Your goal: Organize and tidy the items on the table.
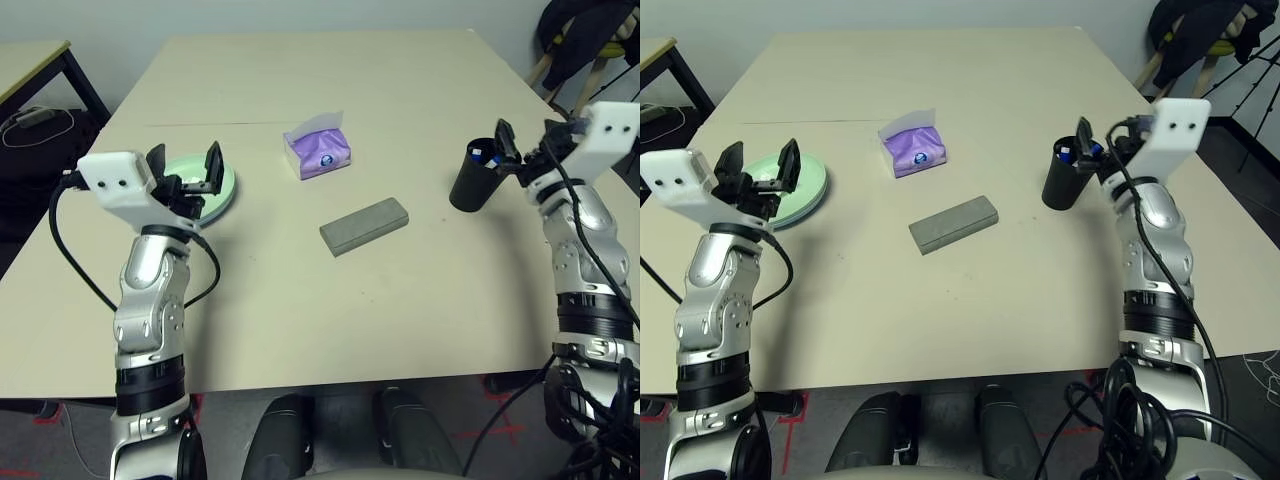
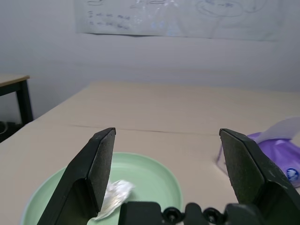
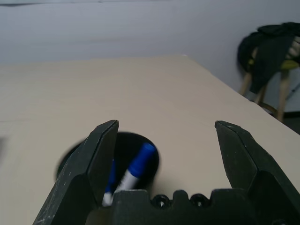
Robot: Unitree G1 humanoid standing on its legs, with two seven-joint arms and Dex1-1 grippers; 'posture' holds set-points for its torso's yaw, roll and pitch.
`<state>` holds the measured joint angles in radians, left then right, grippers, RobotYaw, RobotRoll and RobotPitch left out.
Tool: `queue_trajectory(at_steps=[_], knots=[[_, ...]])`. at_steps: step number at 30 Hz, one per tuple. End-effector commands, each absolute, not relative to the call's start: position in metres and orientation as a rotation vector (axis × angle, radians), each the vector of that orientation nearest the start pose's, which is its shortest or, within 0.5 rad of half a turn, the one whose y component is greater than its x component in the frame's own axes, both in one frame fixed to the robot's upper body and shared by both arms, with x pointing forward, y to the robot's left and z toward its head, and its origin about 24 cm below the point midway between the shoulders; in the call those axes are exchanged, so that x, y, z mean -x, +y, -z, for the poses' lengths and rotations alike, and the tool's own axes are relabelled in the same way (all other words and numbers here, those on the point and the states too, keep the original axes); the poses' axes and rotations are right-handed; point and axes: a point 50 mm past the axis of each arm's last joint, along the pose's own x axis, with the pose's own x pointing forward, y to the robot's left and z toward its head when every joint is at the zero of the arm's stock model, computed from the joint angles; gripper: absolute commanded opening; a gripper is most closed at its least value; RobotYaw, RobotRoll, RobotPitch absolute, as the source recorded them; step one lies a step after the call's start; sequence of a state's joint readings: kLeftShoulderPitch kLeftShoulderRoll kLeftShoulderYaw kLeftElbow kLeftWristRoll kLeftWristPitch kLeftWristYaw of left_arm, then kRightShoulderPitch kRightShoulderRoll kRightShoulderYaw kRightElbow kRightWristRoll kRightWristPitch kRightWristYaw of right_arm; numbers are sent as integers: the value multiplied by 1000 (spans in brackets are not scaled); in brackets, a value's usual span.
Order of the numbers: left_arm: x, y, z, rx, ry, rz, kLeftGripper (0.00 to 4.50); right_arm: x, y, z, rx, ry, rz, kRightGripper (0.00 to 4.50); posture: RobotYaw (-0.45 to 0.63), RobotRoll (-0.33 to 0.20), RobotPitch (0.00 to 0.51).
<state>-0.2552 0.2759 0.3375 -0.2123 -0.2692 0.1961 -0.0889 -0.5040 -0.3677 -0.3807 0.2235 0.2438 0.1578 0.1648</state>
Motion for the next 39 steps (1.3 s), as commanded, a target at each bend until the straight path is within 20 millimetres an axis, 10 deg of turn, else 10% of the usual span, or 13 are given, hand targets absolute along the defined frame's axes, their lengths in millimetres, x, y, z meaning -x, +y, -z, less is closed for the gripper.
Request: queue_trajectory(at_steps=[1, 21, 39], knots=[[-271, 255, -158, -29, -322, -169, 4500, -316, -288, -166, -25, -293, 202, 4493, 19, 0, 79], [-252, 270, -102, -103, -195, -178, 4500, -303, -300, -105, 29, -143, 229, 4493, 20, 0, 74], [-244, 261, -93, -107, -177, -158, 4500, -299, -295, -68, -16, -25, 175, 4493, 37, 0, 80]])
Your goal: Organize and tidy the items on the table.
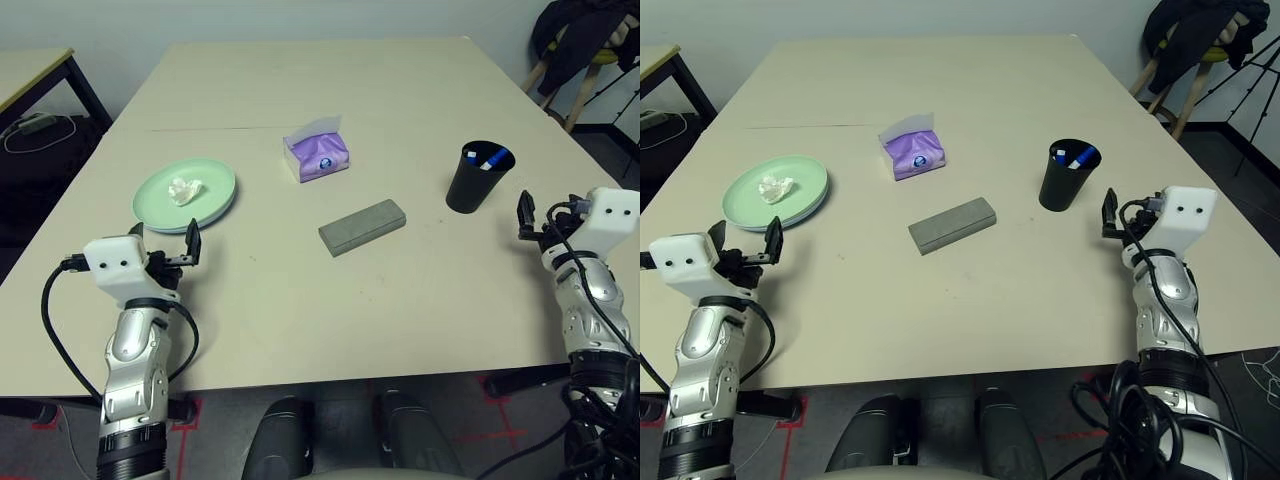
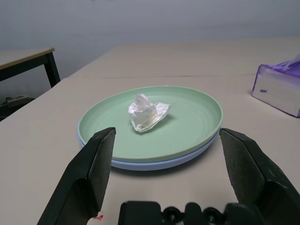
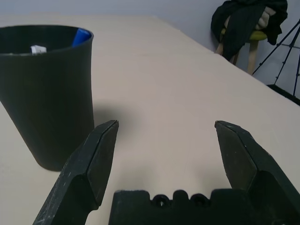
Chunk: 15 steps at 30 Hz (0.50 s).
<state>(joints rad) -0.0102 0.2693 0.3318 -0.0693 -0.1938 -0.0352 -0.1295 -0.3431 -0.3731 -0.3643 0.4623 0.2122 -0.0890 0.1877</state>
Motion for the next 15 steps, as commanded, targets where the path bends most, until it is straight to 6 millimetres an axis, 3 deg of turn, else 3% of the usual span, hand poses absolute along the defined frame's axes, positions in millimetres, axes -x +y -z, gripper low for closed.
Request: queue_trajectory(at_steps=[1, 15], knots=[[-245, 260, -94, -108, -178, -157, 4500, -299, -294, -66, -16, -17, 171, 4493, 37, 0, 80], [-252, 255, -101, -114, -198, -155, 4500, -293, -291, -53, 21, -2, 161, 4493, 34, 0, 79]])
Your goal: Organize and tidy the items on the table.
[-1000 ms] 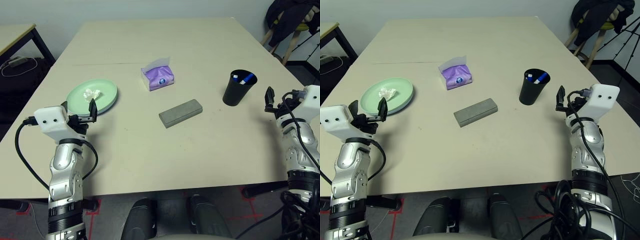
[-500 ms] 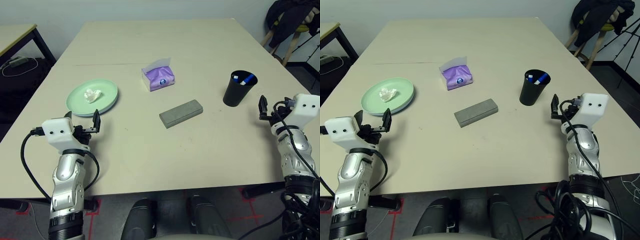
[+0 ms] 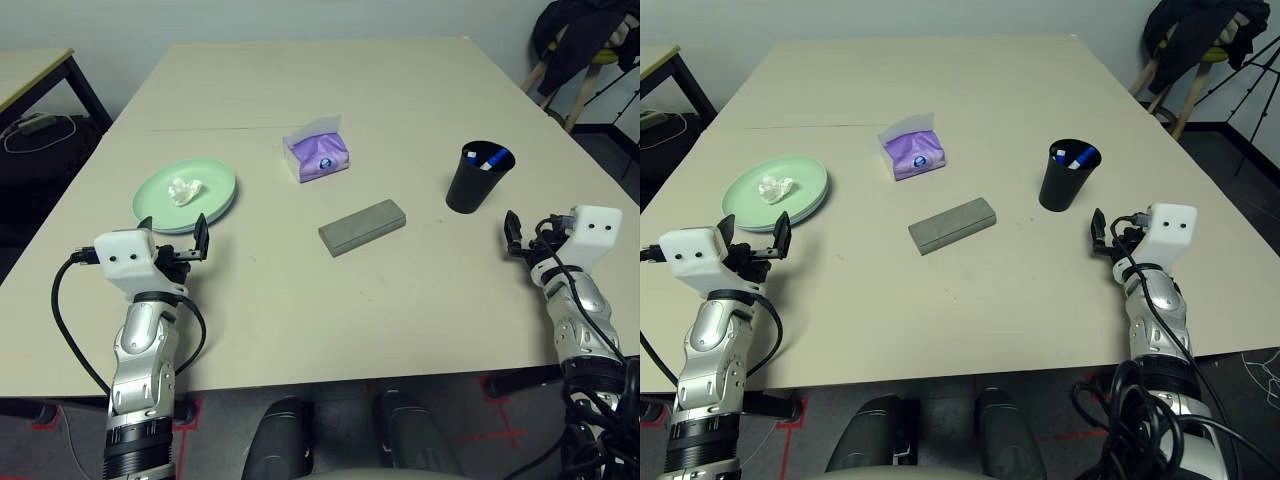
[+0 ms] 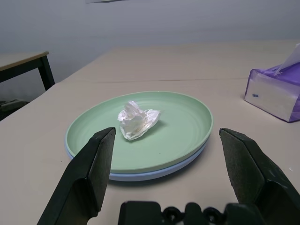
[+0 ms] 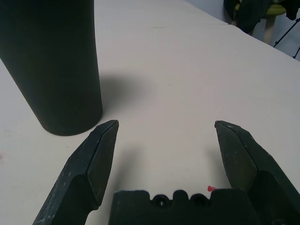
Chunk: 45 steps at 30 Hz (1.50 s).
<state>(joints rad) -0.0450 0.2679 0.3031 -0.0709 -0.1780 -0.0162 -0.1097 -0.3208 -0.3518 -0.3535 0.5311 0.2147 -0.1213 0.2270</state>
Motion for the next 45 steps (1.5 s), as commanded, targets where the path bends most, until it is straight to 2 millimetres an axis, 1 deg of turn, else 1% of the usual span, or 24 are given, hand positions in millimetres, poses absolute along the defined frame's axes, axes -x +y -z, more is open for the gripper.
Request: queue_trajectory(at_steps=[1, 14, 20, 28, 32, 45], knots=[[-252, 255, -102, -115, -199, -156, 4500, -293, -291, -53, 23, -4, 161, 4493, 35, 0, 80], [-252, 250, -106, -128, -223, -145, 4500, -292, -289, -55, 46, -43, 145, 4493, 34, 0, 87], [-251, 248, -107, -117, -221, -137, 4500, -292, -292, -59, 53, -84, 172, 4493, 35, 0, 85], [-238, 249, -101, -82, -185, -140, 4500, -295, -298, -67, 82, -155, 196, 4493, 45, 0, 81], [-235, 247, -100, -78, -179, -139, 4500, -297, -299, -71, 89, -178, 205, 4493, 50, 0, 80], [-239, 245, -100, -89, -183, -131, 4500, -300, -301, -73, 101, -198, 202, 4493, 50, 0, 73]])
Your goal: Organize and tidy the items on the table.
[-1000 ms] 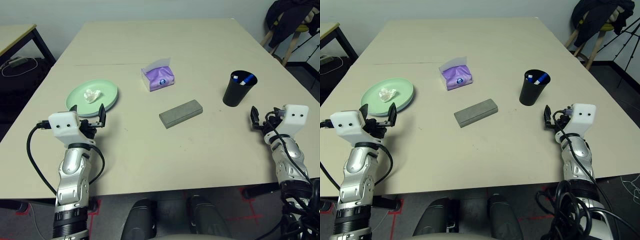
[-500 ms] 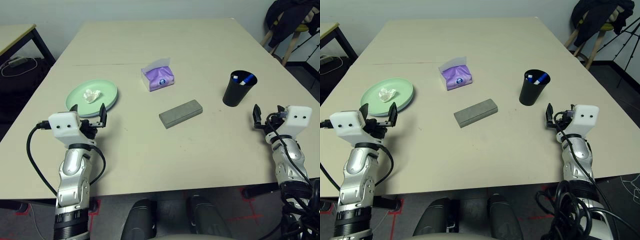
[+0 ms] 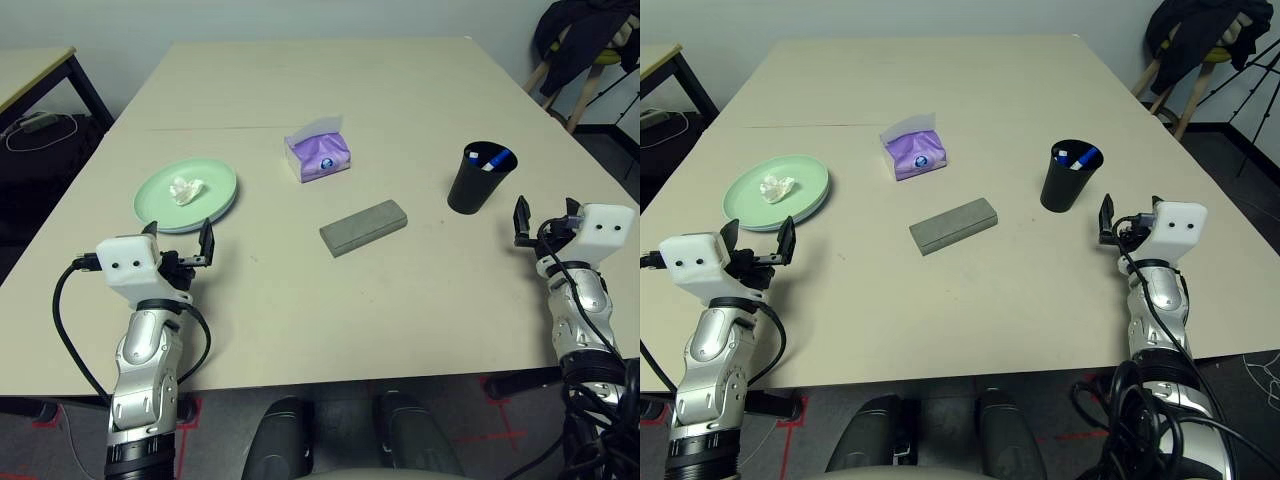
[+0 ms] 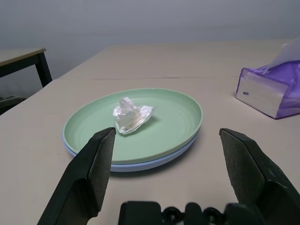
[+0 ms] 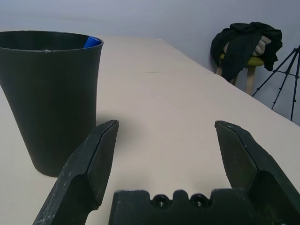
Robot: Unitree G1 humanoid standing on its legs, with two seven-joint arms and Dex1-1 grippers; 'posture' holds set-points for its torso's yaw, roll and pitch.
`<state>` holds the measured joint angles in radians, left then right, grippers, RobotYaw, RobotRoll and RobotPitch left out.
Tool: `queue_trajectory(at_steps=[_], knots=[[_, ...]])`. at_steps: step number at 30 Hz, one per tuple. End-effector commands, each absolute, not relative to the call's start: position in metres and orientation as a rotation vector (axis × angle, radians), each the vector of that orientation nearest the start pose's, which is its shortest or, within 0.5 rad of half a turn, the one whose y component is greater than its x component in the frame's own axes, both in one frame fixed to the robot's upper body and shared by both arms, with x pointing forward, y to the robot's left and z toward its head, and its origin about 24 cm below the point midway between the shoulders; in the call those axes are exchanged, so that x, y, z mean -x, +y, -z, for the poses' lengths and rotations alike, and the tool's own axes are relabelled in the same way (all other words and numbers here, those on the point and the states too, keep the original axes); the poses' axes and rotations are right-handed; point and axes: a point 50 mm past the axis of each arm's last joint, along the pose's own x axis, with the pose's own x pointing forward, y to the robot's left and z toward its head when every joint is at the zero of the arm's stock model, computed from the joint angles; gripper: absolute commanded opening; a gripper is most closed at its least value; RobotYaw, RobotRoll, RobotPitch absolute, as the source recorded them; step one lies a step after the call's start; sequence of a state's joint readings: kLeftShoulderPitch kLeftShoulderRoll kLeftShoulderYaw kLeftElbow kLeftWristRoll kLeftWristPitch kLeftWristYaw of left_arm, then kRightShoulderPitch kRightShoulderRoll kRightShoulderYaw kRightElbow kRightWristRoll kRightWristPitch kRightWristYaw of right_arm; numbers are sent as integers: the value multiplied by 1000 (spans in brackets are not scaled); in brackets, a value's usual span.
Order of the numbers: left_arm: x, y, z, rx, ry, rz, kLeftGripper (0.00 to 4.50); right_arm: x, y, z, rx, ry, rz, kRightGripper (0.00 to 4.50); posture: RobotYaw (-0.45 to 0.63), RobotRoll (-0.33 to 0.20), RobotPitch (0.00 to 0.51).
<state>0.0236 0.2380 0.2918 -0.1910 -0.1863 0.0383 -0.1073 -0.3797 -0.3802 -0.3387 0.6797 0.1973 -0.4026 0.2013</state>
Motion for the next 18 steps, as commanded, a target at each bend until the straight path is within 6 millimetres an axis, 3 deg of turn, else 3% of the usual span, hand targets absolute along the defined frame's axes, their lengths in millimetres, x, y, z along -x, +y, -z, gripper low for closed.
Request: queue_trajectory(at_steps=[1, 18], knots=[[-240, 245, -100, -89, -184, -130, 4500, -300, -301, -72, 101, -198, 200, 4493, 50, 0, 73], [-243, 243, -101, -91, -183, -125, 4500, -300, -298, -71, 107, -194, 182, 4493, 40, 0, 75]])
